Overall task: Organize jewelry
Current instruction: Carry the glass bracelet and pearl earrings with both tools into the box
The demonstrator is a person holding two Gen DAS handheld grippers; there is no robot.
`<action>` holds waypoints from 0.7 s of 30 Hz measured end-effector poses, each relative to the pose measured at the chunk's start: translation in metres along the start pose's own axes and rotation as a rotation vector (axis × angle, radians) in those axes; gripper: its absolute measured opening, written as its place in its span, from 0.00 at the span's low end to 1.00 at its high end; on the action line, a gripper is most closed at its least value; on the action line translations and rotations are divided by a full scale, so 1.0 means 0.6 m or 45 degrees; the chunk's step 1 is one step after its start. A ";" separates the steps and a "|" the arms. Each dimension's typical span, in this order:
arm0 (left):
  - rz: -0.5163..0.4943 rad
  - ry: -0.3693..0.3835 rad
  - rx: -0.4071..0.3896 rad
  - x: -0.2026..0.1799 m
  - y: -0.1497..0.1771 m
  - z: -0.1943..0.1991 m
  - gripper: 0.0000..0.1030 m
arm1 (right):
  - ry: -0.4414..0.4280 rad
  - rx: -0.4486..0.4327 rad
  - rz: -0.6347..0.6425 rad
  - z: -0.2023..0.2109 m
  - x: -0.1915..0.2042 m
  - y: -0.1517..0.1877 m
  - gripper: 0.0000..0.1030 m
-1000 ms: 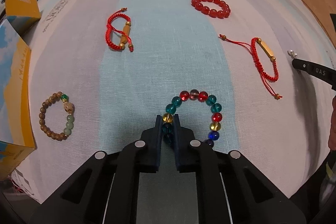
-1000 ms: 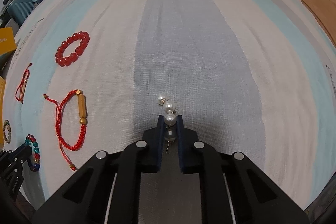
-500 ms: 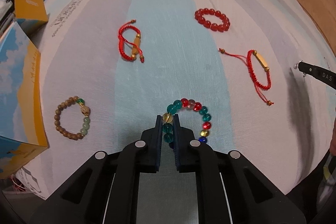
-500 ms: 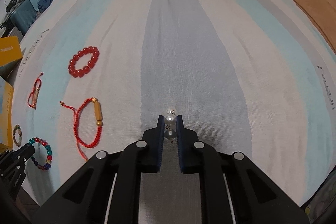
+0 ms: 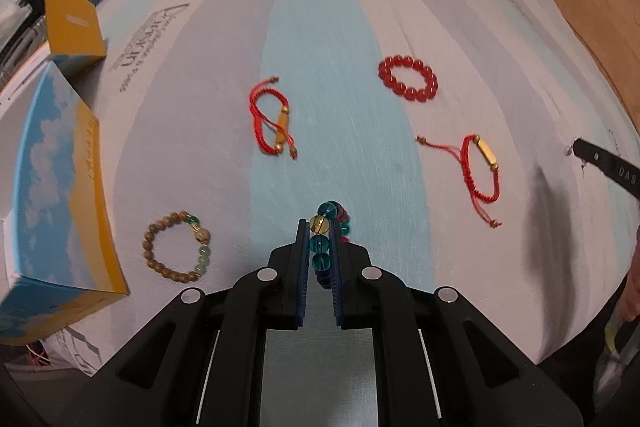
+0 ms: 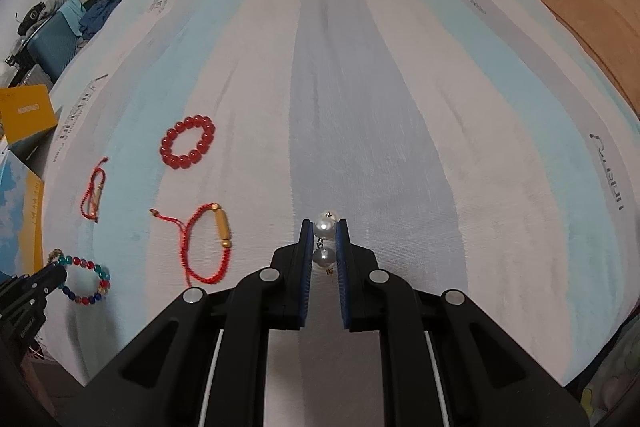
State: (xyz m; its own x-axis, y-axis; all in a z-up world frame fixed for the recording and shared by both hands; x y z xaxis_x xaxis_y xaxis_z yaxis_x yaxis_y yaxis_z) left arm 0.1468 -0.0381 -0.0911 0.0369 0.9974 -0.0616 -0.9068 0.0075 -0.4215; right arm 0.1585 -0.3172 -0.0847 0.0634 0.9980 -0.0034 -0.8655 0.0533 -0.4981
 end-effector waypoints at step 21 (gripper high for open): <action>0.094 -0.069 -0.132 0.134 -0.029 0.132 0.08 | -0.093 -0.128 0.108 0.111 0.170 -0.049 0.10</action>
State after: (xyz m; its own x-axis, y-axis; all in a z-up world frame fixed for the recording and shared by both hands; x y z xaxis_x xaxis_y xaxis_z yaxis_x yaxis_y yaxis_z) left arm 0.1325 0.0476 -0.0173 -0.0535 0.9974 -0.0480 -0.8577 -0.0706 -0.5093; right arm 0.1575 -0.2147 -0.0125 -0.0473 0.9988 0.0120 -0.8116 -0.0314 -0.5834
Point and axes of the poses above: each gripper's, at about its wrist camera, not at the fingertips, and z roughly against the way its jaws point, x to its left, y to its underside, the point moved 1 cm from there along -z, roughly the way its jaws point, and after that the axes turned 6 degrees about z, right-handed, at the moved point
